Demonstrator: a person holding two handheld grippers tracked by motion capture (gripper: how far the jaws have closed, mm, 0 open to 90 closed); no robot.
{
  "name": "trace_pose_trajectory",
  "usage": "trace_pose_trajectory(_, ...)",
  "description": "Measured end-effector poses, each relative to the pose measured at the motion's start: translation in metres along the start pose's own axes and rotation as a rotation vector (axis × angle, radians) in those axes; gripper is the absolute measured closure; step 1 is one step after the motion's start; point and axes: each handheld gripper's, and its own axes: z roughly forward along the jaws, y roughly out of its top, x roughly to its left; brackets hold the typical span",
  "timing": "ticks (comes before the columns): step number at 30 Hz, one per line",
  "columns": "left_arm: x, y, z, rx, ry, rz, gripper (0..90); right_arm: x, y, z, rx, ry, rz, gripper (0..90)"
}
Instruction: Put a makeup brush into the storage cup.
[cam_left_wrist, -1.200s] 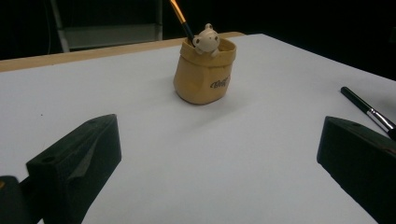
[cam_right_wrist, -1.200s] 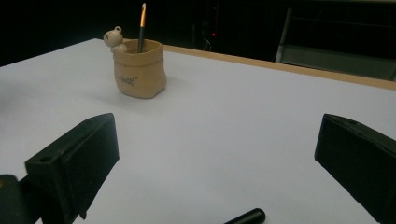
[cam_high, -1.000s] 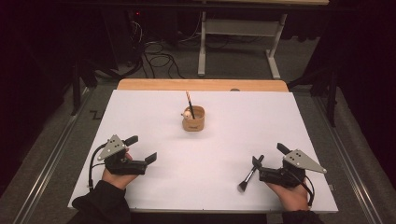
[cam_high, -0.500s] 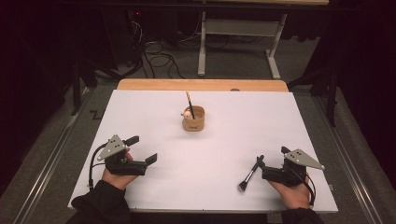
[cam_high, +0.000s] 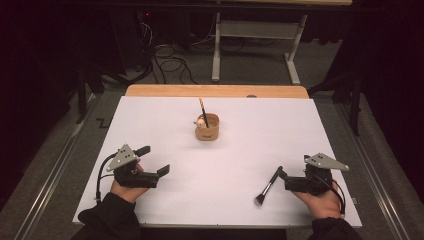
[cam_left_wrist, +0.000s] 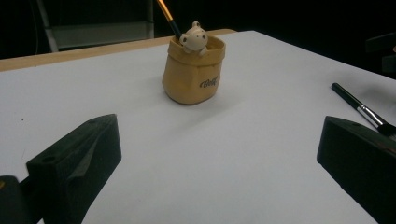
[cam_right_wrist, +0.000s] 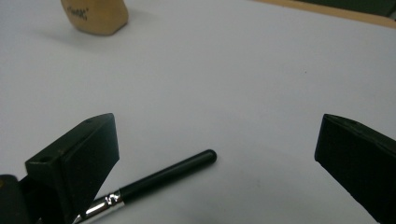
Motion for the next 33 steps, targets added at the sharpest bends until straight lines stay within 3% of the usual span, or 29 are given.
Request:
trace_pose_trajectory(9,-0.001,0.0,0.0,0.001,0.001,0.002,0.6,-0.005,0.002,0.002,0.217,0.038,-0.048,0.5)
trace_pose_trajectory(16,-0.001,0.0,-0.001,0.001,-0.001,0.002,0.6,-0.004,-0.001,0.006,0.338,0.066,-0.093,0.5)
trace_pose_trajectory(22,-0.001,0.0,0.0,0.001,-0.004,0.003,0.6,0.0,-0.002,0.011,0.447,0.09,-0.162,0.6)
trace_pose_trajectory(33,0.0,0.0,-0.002,0.0,-0.005,0.002,0.6,0.009,0.006,0.02,0.583,0.127,-0.264,0.6)
